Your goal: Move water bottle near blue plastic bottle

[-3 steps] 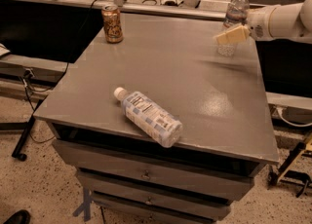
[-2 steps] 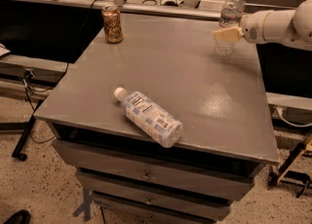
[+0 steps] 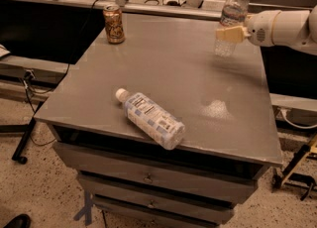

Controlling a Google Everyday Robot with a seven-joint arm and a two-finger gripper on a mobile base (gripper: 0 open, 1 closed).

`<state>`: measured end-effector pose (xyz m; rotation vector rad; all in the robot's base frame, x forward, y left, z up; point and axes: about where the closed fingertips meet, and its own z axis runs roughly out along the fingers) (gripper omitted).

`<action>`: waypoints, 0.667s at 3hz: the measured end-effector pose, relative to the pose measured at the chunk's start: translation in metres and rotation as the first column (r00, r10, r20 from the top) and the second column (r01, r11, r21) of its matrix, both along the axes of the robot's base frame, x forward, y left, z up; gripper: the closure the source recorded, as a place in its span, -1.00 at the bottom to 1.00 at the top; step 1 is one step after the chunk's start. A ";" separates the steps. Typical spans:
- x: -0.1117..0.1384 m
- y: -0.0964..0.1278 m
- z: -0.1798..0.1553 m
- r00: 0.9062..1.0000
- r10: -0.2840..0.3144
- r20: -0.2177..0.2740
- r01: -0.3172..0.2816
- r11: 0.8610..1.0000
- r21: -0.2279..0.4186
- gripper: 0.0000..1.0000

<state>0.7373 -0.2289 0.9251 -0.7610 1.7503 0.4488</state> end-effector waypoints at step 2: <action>-0.003 0.007 0.000 1.000 0.014 -0.001 -0.014 1.000 0.004 1.00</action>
Offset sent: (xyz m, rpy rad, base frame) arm -0.0047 0.0071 -0.0030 0.0128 0.0077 0.0233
